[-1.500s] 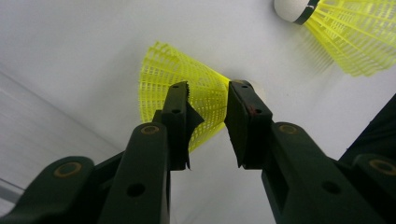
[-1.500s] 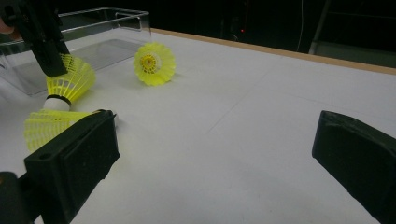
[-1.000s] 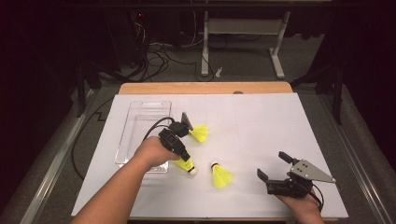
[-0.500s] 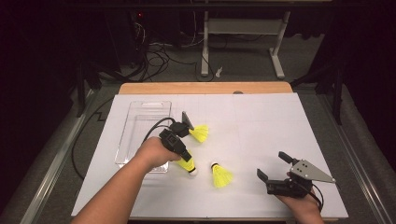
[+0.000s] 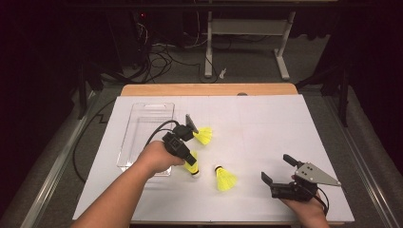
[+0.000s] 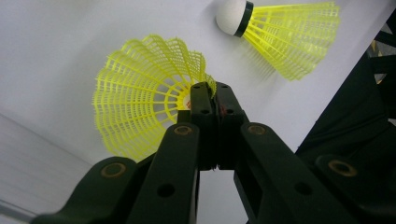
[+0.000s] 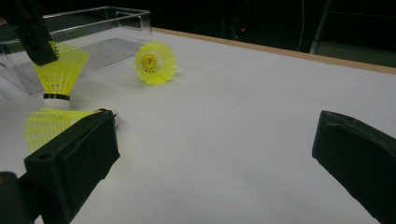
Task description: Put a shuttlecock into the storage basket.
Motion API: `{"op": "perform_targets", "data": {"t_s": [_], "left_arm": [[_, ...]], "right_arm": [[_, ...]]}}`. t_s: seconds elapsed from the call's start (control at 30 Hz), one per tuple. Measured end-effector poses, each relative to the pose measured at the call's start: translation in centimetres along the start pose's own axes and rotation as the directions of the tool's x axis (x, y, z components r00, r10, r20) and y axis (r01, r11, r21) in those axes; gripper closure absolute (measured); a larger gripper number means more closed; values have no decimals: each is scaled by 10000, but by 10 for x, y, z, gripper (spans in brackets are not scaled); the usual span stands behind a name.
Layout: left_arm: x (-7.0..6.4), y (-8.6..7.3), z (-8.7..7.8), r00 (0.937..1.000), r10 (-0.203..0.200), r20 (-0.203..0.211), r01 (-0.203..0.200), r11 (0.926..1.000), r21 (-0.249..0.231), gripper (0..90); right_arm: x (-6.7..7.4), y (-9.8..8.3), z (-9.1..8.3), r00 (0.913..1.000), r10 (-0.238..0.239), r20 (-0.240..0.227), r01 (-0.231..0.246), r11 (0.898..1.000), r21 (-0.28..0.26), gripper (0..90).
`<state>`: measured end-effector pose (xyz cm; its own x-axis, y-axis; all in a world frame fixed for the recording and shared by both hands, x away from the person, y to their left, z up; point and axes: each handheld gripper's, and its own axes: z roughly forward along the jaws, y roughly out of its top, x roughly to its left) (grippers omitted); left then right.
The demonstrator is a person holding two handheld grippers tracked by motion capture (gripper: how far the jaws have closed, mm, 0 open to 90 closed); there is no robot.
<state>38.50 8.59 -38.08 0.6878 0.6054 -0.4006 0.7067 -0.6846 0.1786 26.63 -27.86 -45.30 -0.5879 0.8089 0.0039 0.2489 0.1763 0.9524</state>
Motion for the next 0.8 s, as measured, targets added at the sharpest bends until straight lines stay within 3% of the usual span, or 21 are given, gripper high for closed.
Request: {"op": "perform_targets", "data": {"t_s": [0.8], "left_arm": [[-6,-9,-21,9986,-171,-510,170,9999,-25,888]], "right_arm": [[0,0,0,10000,30,2,-30,10000,22,11]]}}
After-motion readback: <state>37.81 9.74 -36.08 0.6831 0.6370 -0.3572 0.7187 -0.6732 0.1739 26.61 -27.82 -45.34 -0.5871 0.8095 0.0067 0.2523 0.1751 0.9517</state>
